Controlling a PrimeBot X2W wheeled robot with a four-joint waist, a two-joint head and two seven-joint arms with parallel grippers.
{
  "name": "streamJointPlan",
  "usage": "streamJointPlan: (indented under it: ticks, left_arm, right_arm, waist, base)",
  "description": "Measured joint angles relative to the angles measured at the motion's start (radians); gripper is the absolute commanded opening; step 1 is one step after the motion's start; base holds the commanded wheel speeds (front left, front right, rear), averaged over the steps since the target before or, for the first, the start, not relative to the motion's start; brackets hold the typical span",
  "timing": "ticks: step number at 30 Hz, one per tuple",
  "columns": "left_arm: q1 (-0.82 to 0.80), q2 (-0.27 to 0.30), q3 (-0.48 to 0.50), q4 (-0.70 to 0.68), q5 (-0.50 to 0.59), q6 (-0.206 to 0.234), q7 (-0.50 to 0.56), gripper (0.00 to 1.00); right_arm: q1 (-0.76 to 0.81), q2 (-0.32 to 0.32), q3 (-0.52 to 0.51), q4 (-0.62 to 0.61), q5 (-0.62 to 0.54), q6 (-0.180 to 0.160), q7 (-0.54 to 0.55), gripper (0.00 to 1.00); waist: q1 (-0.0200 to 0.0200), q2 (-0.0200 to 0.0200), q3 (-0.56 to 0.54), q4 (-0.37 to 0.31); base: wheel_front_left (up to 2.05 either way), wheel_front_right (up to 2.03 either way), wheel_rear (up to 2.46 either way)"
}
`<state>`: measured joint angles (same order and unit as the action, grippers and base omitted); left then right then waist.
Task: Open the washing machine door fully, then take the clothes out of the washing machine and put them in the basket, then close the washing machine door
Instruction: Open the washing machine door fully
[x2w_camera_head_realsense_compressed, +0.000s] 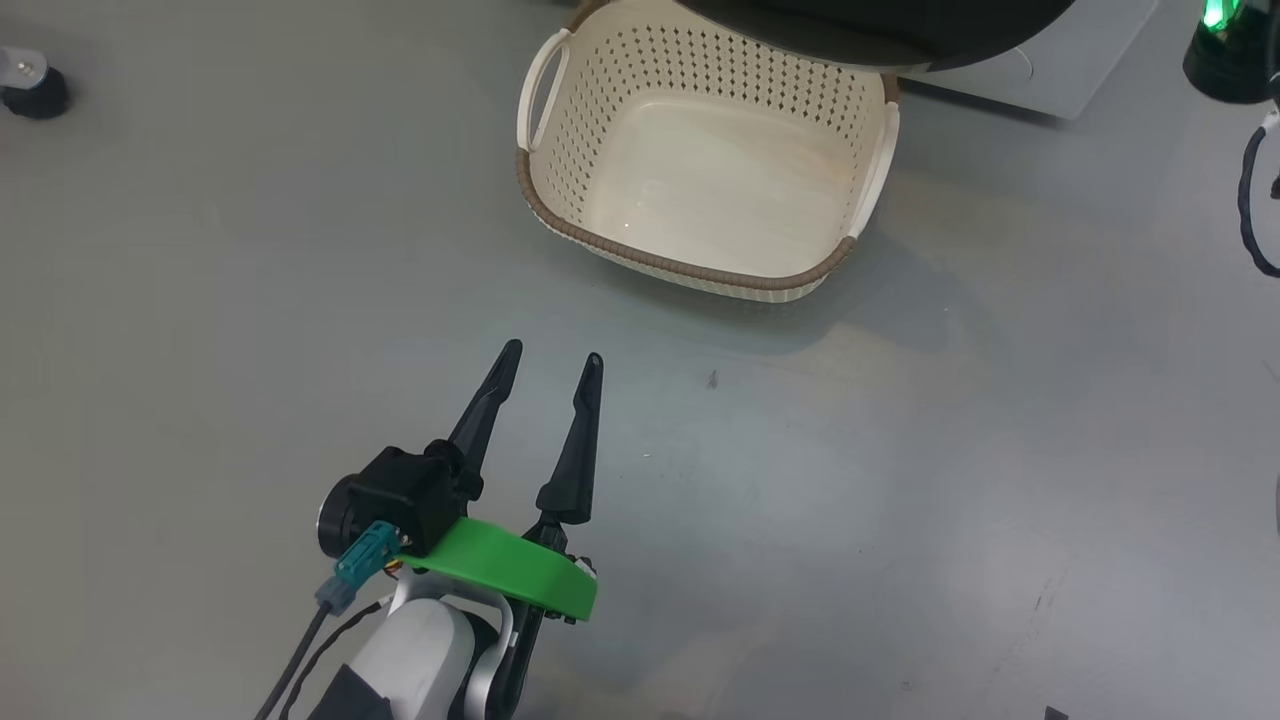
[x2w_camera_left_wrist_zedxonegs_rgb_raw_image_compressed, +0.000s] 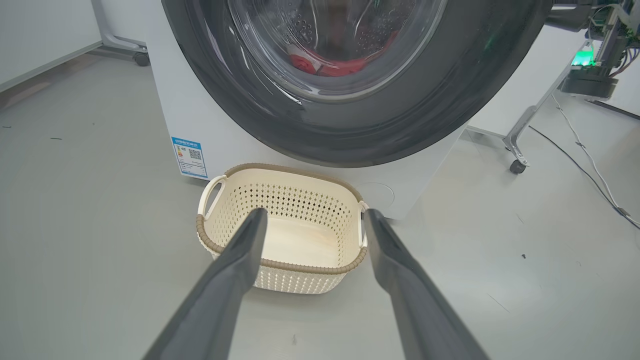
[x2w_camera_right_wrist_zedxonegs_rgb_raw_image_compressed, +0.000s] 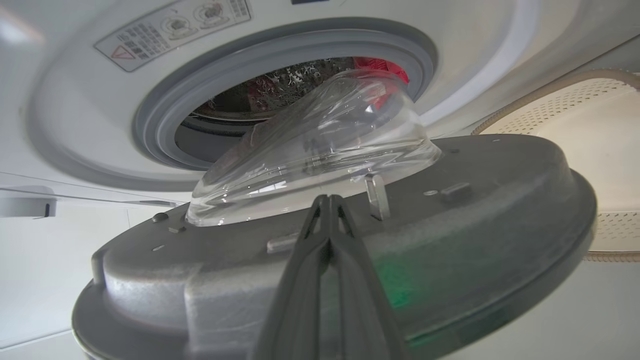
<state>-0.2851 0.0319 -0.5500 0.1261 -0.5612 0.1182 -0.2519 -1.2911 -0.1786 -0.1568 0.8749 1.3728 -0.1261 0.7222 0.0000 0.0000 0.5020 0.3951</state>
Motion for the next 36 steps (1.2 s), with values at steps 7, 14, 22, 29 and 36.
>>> streamJointPlan:
  ticks: [7, 14, 22, 29, 36]
  left_arm:
    - [0.003, 0.000, 0.007, 0.002, 0.011, 0.000, 0.000, 1.00]
    - [0.004, 0.000, 0.008, 0.002, 0.017, 0.000, 0.000, 1.00]
    - [0.004, 0.000, 0.029, 0.008, 0.021, 0.000, 0.000, 1.00]
    - [0.010, 0.001, 0.063, 0.026, 0.041, 0.000, 0.000, 1.00]
    - [0.019, 0.001, 0.095, 0.034, 0.051, 0.000, 0.000, 1.00]
  right_arm:
    - [0.029, 0.004, 0.008, 0.009, 0.000, 0.000, 0.012, 0.00]
    - [0.033, 0.012, 0.012, 0.009, 0.000, 0.000, 0.021, 0.00]
    - [0.070, -0.009, 0.053, -0.027, -0.059, 0.086, -0.036, 0.00]
    - [0.136, -0.066, 0.165, -0.096, -0.231, 0.250, -0.169, 0.00]
    - [0.235, -0.113, 0.242, -0.167, -0.365, 0.257, -0.315, 0.00]
  waist:
    - [0.0000, 0.0000, -0.020, -0.007]
    - [0.0000, 0.0000, -0.026, -0.011]
    - [0.0000, 0.0000, -0.040, -0.016]
    - [0.0000, 0.0000, -0.077, -0.038]
    - [0.0000, 0.0001, -0.121, -0.072]
  base:
    - [0.00, 0.00, 0.00]
    - [0.00, 0.00, 0.00]
    - [0.00, 0.00, 0.00]
    - [0.00, 0.00, 0.00]
    - [0.00, 0.00, 0.00]
